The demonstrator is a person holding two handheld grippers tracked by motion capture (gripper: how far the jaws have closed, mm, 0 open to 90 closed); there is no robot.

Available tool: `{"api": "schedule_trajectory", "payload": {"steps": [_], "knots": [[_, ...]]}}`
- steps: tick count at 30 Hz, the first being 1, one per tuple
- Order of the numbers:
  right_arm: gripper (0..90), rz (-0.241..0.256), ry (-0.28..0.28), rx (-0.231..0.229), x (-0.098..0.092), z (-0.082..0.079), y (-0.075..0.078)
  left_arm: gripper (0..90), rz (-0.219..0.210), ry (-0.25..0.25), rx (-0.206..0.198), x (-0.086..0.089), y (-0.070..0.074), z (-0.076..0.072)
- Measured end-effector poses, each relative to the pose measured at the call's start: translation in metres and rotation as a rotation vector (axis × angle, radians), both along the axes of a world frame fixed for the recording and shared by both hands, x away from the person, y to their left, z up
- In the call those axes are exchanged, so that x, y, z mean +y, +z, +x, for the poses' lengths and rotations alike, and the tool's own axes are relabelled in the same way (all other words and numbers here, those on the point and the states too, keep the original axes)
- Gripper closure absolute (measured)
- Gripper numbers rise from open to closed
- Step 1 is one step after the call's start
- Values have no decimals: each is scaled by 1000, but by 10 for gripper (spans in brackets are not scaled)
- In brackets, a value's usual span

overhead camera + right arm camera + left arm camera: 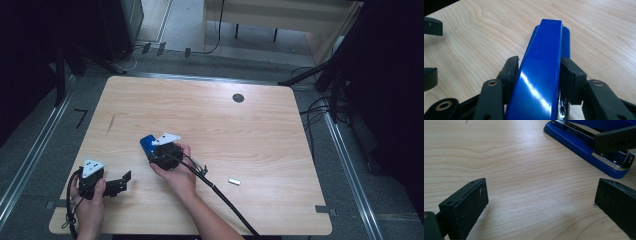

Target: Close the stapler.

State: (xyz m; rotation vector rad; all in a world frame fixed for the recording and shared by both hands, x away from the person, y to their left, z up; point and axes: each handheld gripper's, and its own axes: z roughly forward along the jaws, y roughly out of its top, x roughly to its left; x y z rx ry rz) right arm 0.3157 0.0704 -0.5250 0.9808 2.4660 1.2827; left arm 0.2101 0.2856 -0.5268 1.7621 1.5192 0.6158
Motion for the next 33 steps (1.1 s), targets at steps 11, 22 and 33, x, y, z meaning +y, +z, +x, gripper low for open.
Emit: {"api": "schedule_trajectory", "payload": {"steps": [11, 22, 33], "knots": [[666, -91, 13, -95, -2, -4, 2, 0, -3, -7, 3, 0, 0, 0], [672, -88, 65, -96, -19, -4, 2, 0, 6, -12, 5, -1, 0, 1], [672, -102, 127, -107, -46, -10, 2, 0, 15, -18, 13, -2, 0, 1]]}}
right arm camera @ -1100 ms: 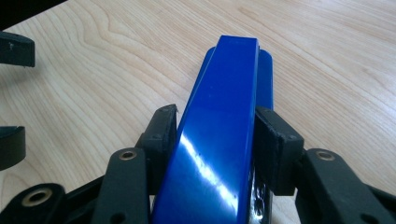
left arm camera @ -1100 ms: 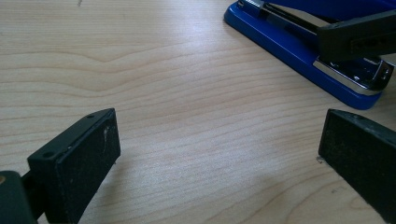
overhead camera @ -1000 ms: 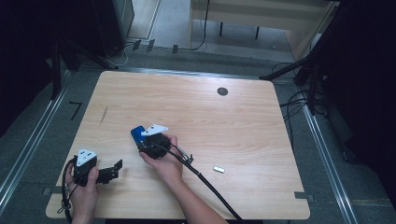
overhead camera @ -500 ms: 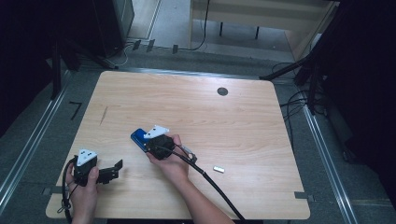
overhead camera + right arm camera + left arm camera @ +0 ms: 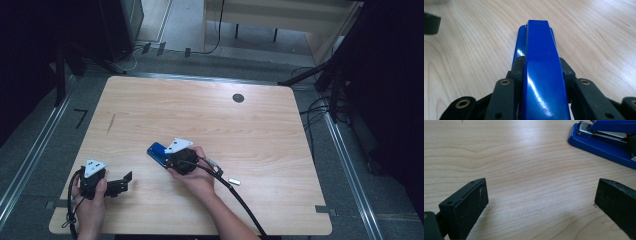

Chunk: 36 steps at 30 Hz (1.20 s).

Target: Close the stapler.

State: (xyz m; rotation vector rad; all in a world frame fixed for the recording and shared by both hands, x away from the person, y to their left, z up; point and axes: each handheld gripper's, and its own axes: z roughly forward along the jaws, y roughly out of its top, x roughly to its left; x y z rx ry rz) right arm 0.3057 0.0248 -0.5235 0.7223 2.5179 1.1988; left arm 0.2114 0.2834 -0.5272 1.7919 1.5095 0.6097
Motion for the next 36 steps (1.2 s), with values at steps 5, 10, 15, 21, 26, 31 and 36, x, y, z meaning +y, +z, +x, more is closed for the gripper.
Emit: {"api": "schedule_trajectory", "payload": {"steps": [5, 10, 15, 21, 26, 31, 36], "knots": [[672, -1, 17, -6, -10, -4, -1, 0, 0, 4, 0, 0, 0, 0], [672, -6, 38, -2, -22, -7, 0, 0, 1, 3, 3, 0, 0, 0], [671, -1, 52, 2, -36, -9, -1, 0, 1, 0, 2, -1, 0, 0], [671, 0, 63, -4, -51, -15, -2, 0, 9, 0, 2, -2, 0, 0], [671, -5, 76, -15, -60, -20, -3, 0, 5, 10, -1, -1, 0, -1], [670, -18, 92, -29, -67, -25, -3, 0, -14, 10, -7, 1, 0, -2], [671, -29, 114, -47, -71, -30, -2, 0, -8, 7, -8, 0, 0, -2]]}}
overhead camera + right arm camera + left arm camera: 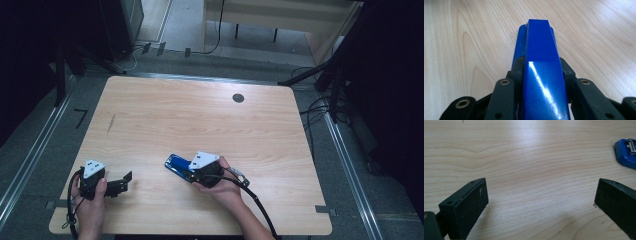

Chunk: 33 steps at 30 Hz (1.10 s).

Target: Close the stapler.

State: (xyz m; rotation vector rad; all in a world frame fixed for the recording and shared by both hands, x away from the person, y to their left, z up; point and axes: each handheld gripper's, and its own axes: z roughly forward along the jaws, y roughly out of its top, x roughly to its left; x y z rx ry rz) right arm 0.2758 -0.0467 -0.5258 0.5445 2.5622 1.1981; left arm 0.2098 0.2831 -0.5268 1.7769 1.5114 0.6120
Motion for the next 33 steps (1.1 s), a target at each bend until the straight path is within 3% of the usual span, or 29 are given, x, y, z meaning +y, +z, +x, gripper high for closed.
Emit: {"api": "schedule_trajectory", "payload": {"steps": [6, 12, 17, 24, 27, 28, 29, 30, 33], "knots": [[671, 7, 15, 12, -10, -5, -1, 0, 19, 17, -3, -2, 0, 0], [671, 18, 28, 3, -21, -16, -3, 0, 1, 17, -25, -3, 1, -2], [671, 24, 33, 3, -29, -22, -4, 0, 11, -12, -33, -14, 2, -3], [671, 29, 65, 2, -39, -30, -5, 0, 17, -98, -57, -41, 6, -4], [662, 45, 48, 28, -41, -29, -5, 33, 5, -128, -67, -53, 8, -4], [533, 50, 23, 22, -41, -31, -4, 65, -4, -141, -72, -57, 8, -4], [533, 50, 23, 22, -41, -31, -4, 65, -10, -155, -72, -62, 9, -4], [470, 65, 13, 31, -43, -32, 0, 101, -13, -169, -76, -66, 9, -3], [464, 85, 16, 31, -47, -35, 5, 159, -28, -210, -89, -81, 11, 0]]}}
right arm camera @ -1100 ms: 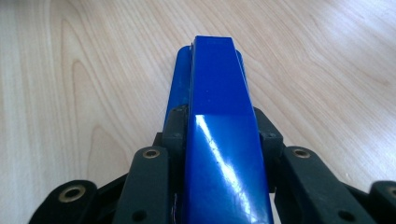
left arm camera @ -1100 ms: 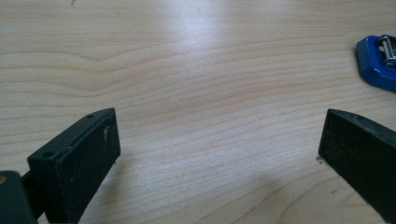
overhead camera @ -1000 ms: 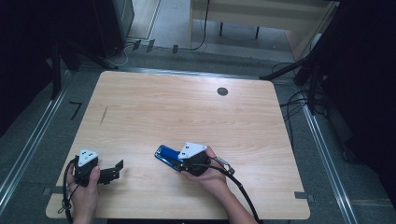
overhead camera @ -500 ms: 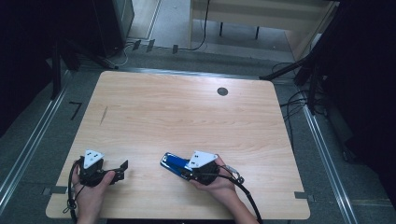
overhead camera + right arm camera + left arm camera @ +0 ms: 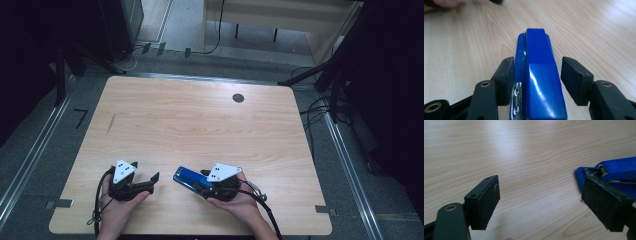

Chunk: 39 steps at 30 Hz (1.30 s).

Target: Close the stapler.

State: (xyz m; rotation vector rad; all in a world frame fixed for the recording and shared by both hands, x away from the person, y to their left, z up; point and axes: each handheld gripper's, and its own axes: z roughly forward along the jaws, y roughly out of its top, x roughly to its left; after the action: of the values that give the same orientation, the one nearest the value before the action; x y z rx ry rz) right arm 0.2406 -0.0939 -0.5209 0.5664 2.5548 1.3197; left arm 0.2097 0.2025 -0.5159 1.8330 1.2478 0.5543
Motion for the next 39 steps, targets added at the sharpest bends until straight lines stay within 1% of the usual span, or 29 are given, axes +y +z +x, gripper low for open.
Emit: {"api": "schedule_trajectory", "payload": {"steps": [1, 2, 3, 4, 5, 6, 7, 9, 10, 11, 12, 13, 14, 15, 16, 17, 18, 19, 22, 23, 24, 25, 27, 28, 30, 35, 36, 38, 39], "knots": [[463, 6, -4, -3, -3, -2, 2, 190, -6, -21, -4, -6, 1, 2], [464, 13, -12, -9, -6, -5, 5, 252, -11, -34, -8, -10, 1, 3], [509, 26, -16, -7, -12, -9, 8, 308, -17, -50, -9, -16, 2, 5], [509, 26, -16, -7, -12, -9, 8, 308, -21, -60, -13, -21, 3, 6], [512, 39, -18, -5, -17, -11, 10, 364, -41, -79, -18, -25, 4, 8], [523, 56, -28, -6, -21, -13, 11, 470, -64, -98, -20, -28, 5, 9], [541, 75, -37, 1, -26, -16, 12, 497, -69, -110, -18, -32, 5, 10], [569, 117, -64, 4, -37, -19, 13, 561, -62, -143, -15, -38, 3, 10], [588, 137, -76, 12, -43, -20, 12, 590, -59, -157, -16, -40, 2, 9], [617, 184, -101, 32, -52, -22, 8, 645, -55, -162, -21, -41, 2, 9], [617, 184, -101, 32, -52, -22, 8, 645, -62, -166, -23, -41, 2, 9], [673, 251, -134, 63, -59, -23, 1, 719, -73, -177, -15, -41, 2, 9], [673, 251, -134, 63, -59, -23, 1, 719, -85, -193, -9, -41, 2, 8], [683, 259, -146, 92, -60, -23, -3, 741, -80, -205, -7, -41, 3, 7], [693, 244, -147, 103, -61, -23, -5, 772, -81, -209, -7, -41, 3, 5], [696, 234, -149, 103, -61, -23, -6, 792, -81, -219, -9, -41, 3, 3], [696, 215, -158, 102, -62, -24, -6, 815, -91, -225, -9, -41, 3, 0], [684, 208, -170, 96, -63, -25, -6, 831, -99, -234, -4, -41, 3, -3], [736, 213, -168, 110, -65, -27, -8, 900, -93, -266, 5, -46, 1, -8], [764, 205, -160, 118, -64, -27, -9, 900, -88, -279, 12, -49, 0, -9], [764, 205, -160, 118, -64, -27, -9, 900, -91, -293, 15, -52, -1, -9], [777, 204, -155, 133, -63, -27, -10, 900, -85, -307, 18, -56, -3, -9], [808, 190, -141, 137, -60, -27, -12, 900, -79, -323, 31, -63, -5, -11], [810, 179, -138, 131, -59, -28, -12, 900, -77, -327, 34, -66, -6, -12], [833, 169, -127, 141, -56, -28, -13, 900, -58, -346, 45, -72, -8, -13], [874, 150, -120, 154, -53, -28, -15, 900, -26, -377, 61, -86, -14, -11], [900, 155, -114, 170, -53, -27, -15, 900, -29, -378, 84, -90, -16, -10], [900, 156, -110, 177, -54, -26, -15, 900, -28, -380, 85, -92, -16, -9], [900, 148, -118, 177, -54, -26, -14, 900, -13, -379, 82, -93, -17, -9]]}}
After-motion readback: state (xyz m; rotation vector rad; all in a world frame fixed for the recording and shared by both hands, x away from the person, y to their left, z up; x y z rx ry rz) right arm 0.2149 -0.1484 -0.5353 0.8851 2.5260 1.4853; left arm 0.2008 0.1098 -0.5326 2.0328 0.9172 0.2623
